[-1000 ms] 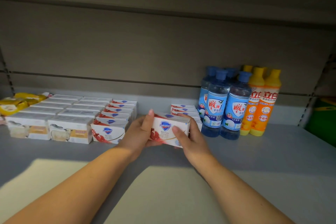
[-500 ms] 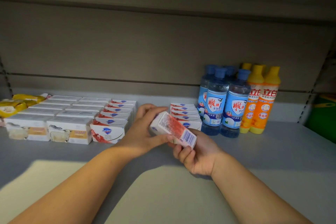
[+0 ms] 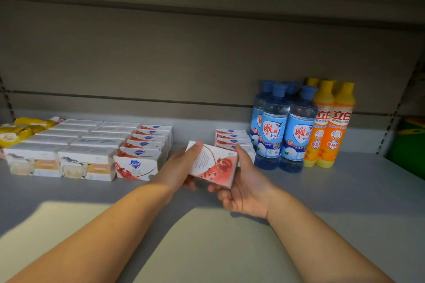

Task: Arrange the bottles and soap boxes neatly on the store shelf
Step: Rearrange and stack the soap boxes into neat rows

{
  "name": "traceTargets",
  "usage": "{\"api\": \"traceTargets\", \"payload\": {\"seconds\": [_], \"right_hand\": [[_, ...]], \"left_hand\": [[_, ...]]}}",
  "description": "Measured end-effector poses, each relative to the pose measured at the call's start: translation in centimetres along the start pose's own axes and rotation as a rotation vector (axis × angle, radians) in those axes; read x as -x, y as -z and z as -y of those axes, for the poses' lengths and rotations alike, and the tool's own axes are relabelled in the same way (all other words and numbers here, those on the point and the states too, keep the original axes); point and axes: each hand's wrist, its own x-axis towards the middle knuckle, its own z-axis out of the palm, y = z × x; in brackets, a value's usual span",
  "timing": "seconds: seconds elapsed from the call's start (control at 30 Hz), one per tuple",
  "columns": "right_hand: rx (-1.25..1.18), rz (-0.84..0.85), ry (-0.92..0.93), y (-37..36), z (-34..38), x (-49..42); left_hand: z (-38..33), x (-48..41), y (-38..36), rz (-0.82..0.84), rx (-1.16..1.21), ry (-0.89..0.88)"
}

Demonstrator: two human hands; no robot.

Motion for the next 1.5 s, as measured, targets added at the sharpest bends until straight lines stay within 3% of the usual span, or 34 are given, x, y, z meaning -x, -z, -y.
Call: {"api": "traceTargets", "payload": {"seconds": [0.1,0.33,0.43,0.53,0.67,0.77,0.93,1.03,1.13,1.2,1.33,1.43,1.5], "right_hand": [[0.101,-0.045,-0.009,0.1,-0.2,-0.3],[0.153,-0.088,-0.106,0.3,0.2,0.5],[0.306,-0.284,0.096,0.1,0.2,0.2],[0.453,-0.417,0.437,-0.2,0.1,0.3],[0.757,-0.282,0.812,-0.2,-0.2,1.0],[0.77,-0.293,0.828,0.2,-0.3,0.7],[0.396,-0.409,0.631,0.4,-0.2,-0.2],[0.102,-0.405,0.485,0.5,0.1,-0.8],[-0.024,-0.379,0.31,0.6,0.1,-0.9],[0.005,-0.383,0.223,0.6,-0.1,-1.0],[0.19,-0.417,0.169,0.4,-0.3,-1.3],[0.328,-0.412,0.242,0.2,-0.6,-1.1],[0.428,-0.429,0.389,0.3,-0.7,-0.9]], "left_hand": [[0.1,0.0,0.4,0.156,0.026,0.218],[0.0,-0.1,1.1,0.485,-0.151,0.502],[-0.2,0.2,1.2,0.604,-0.034,0.595],[-0.6,0.4,1.4,0.607,0.098,0.653],[-0.8,0.2,1.8,0.615,0.165,0.653],[-0.7,0.2,1.6,0.636,0.221,0.621],[-0.3,0.0,0.7,0.615,0.251,0.477],[-0.4,0.2,-0.1,0.502,0.292,0.24],[-0.2,0.2,-0.4,0.283,0.161,-0.049],[-0.4,0.3,-0.4,0.178,0.144,-0.12],[-0.5,-0.1,0.3,0.146,0.31,-0.088],[0.0,-1.0,1.0,0.157,0.343,-0.037],[0.5,-1.5,1.5,0.184,0.284,-0.069]]}}
